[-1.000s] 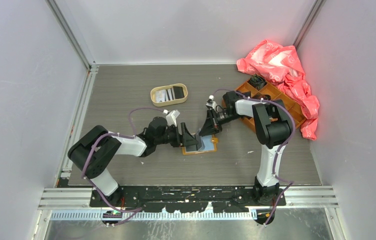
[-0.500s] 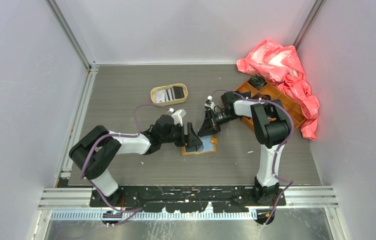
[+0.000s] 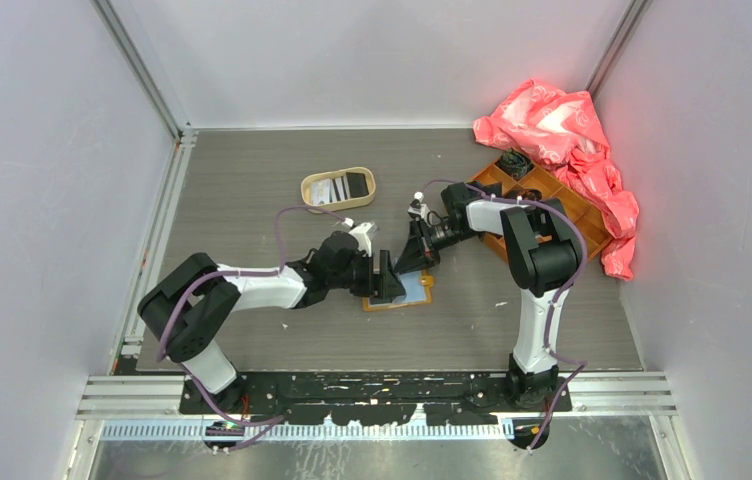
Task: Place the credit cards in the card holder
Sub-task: Turn over the card holder at the center of the board.
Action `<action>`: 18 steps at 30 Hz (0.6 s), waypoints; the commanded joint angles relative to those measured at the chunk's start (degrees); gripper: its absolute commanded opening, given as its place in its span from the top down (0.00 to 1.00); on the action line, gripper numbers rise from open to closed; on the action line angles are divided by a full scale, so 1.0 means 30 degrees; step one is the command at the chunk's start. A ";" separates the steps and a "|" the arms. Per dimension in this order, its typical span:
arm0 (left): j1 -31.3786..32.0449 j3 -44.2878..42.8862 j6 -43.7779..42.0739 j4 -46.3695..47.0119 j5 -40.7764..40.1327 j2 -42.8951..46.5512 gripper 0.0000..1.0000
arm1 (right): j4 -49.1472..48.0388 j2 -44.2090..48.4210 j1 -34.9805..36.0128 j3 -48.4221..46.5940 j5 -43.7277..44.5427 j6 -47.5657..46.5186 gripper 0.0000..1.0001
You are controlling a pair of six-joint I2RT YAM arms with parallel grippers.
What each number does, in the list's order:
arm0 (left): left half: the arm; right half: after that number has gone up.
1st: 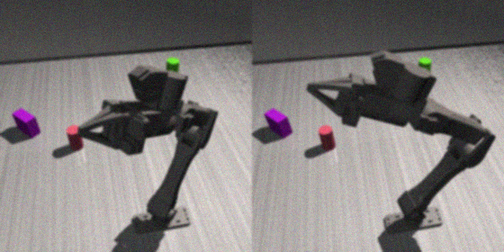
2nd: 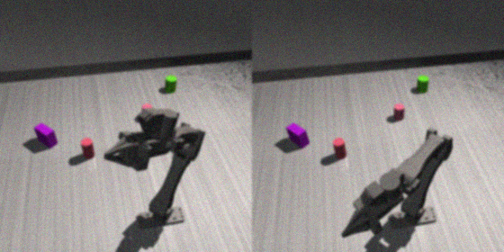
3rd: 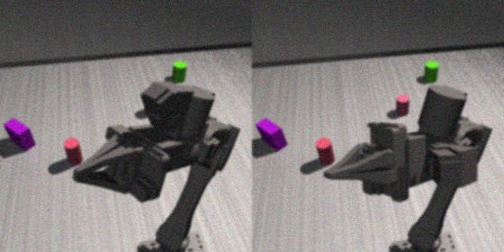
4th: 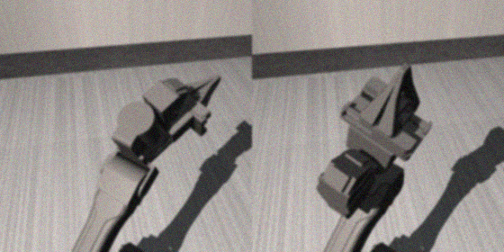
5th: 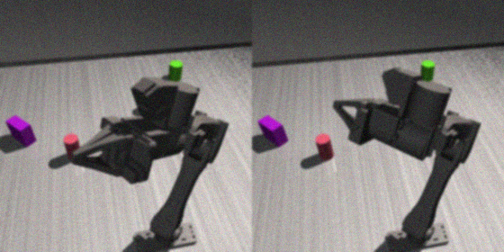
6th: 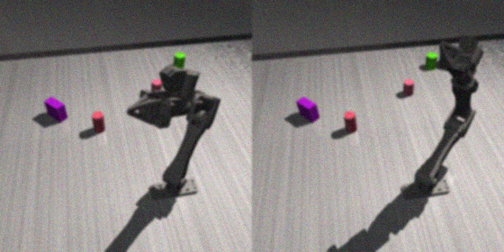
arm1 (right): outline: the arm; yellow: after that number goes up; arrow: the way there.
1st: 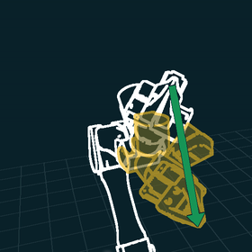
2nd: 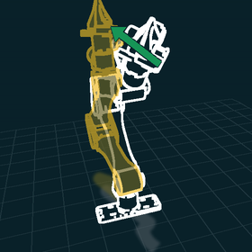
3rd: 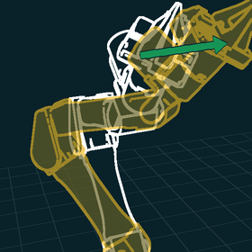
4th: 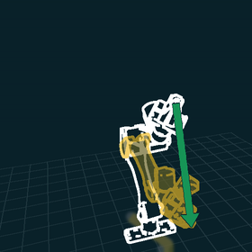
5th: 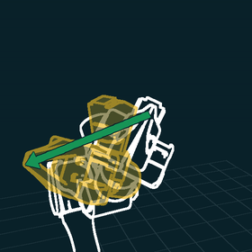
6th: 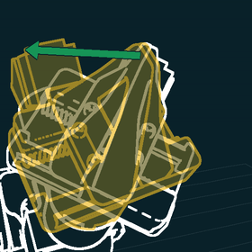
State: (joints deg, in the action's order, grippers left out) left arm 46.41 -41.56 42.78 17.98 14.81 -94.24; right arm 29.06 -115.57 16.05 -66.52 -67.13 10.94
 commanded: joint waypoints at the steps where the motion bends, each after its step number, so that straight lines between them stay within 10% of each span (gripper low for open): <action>1: 0.0027 -0.0662 -0.0580 -0.0305 -0.0593 0.0460 0.29 | -0.0260 0.0010 0.0122 -0.0026 -0.0123 0.0111 0.77; 18: -0.0138 -0.0045 -0.0965 -0.0955 -0.1222 0.1518 0.41 | 0.2655 0.1461 -0.0549 -0.1008 0.2288 -0.3342 0.61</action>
State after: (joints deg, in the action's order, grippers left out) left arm 46.39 -41.87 41.43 15.07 12.53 -92.58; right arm 34.44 -115.37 15.38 -67.18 -63.59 4.67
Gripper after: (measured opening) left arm 0.596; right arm 0.393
